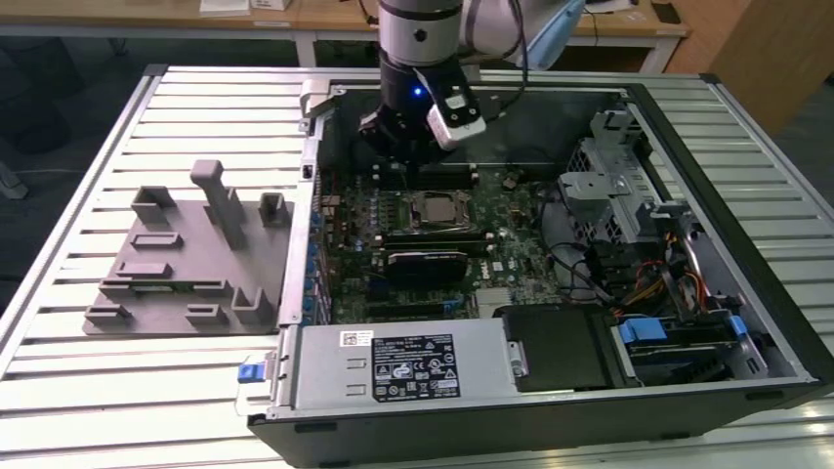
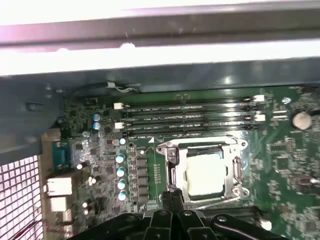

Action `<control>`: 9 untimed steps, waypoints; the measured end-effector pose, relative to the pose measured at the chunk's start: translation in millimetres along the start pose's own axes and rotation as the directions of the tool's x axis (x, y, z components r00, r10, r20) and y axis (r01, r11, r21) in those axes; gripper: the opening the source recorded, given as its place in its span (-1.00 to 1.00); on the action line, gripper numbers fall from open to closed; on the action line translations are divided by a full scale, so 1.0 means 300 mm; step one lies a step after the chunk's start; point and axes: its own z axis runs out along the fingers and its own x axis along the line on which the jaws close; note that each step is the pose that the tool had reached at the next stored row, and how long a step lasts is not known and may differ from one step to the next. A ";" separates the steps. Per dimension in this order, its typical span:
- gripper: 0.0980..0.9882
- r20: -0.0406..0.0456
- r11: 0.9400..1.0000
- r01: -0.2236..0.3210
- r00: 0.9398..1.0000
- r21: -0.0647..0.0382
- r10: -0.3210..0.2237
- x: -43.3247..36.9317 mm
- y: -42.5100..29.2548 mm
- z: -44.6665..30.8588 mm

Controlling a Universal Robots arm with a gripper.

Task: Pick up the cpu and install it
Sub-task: 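Close the cpu cover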

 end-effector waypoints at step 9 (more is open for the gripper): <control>-0.98 0.000 1.000 0.000 1.000 0.000 0.000 -0.013 0.001 -0.048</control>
